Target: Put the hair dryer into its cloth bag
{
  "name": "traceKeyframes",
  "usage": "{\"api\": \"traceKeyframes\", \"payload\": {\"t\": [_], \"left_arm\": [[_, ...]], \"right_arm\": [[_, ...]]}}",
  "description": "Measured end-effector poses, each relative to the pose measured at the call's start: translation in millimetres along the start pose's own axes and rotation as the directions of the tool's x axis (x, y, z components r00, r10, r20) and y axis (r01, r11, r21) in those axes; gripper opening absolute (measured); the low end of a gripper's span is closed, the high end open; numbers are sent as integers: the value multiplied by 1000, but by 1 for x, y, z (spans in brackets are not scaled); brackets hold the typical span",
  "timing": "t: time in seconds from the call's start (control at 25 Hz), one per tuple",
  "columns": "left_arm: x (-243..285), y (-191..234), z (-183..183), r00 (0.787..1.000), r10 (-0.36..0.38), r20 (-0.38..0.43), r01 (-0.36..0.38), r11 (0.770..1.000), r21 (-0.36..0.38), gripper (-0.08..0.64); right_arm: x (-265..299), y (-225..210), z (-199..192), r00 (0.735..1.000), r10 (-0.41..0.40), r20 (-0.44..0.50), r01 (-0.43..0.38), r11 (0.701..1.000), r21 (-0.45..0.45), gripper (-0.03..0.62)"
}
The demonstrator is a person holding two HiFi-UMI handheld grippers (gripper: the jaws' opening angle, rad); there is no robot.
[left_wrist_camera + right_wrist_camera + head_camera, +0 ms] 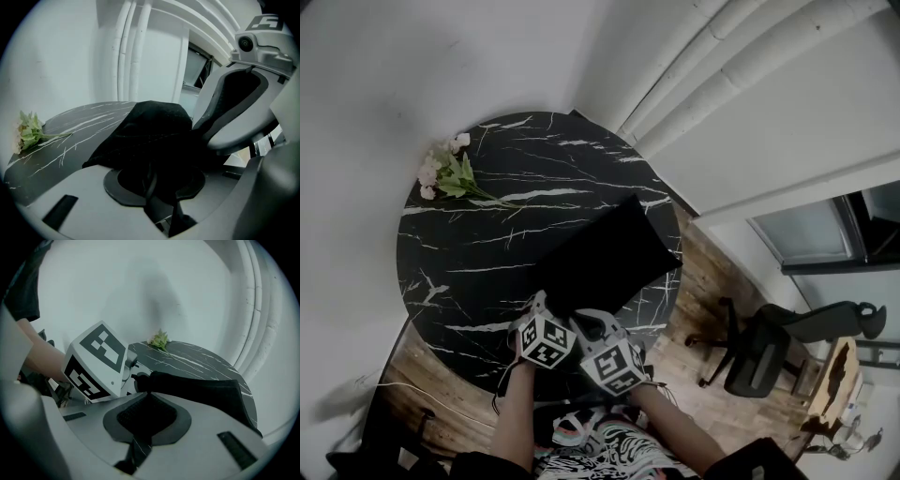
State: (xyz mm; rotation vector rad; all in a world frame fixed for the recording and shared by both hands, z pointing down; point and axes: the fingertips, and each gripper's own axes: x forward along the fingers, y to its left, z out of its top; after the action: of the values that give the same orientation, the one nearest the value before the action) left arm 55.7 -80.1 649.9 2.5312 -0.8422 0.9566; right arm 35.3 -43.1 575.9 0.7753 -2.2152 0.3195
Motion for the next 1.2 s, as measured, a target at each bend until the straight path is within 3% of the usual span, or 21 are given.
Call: {"api": "traceKeyframes", "payload": {"t": [0.56, 1.2], "left_arm": [[12, 4, 19, 996, 6, 85, -3, 1000, -26, 118], [23, 8, 21, 995, 19, 96, -14, 999, -49, 118]], "right_arm": [[-5, -5, 0, 999, 35, 22, -35, 999, 9, 28], [-13, -9, -6, 998, 60, 36, -60, 998, 24, 26]]}}
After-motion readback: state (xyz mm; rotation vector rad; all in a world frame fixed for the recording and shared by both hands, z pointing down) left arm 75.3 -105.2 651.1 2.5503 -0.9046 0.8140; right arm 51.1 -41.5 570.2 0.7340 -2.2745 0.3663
